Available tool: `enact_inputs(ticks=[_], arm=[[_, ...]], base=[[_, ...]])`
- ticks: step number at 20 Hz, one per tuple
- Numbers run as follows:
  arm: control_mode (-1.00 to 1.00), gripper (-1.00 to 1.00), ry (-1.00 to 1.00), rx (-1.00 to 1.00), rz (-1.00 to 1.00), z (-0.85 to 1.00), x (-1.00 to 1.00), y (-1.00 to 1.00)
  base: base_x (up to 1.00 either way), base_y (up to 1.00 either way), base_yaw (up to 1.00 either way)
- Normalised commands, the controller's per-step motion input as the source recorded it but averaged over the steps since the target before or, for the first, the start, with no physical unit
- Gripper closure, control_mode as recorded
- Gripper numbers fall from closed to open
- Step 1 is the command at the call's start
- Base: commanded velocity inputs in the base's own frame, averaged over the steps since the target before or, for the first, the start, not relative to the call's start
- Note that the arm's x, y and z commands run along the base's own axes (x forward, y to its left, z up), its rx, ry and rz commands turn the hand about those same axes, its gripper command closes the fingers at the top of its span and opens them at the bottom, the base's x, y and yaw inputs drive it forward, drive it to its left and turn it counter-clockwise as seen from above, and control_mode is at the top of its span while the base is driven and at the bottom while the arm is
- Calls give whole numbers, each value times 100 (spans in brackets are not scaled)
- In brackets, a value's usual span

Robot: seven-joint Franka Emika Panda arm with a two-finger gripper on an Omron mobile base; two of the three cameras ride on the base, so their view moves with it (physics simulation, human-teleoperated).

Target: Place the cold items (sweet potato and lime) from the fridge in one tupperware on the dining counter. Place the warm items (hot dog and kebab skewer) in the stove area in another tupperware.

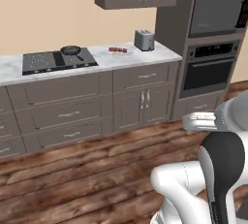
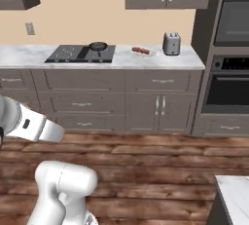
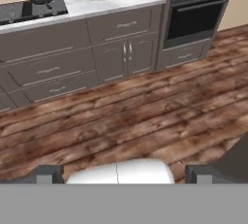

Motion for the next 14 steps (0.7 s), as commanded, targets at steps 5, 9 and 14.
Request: enact_inputs(ticks=[5, 9, 14], arm=[[100, -100, 0, 0, 0, 0, 0, 0], [100, -100, 0, 0, 0, 0, 0, 0], [100, -100, 0, 0, 0, 0, 0, 0]], base=[[100, -4, 0], [100, -16, 0], [100, -28, 0]])
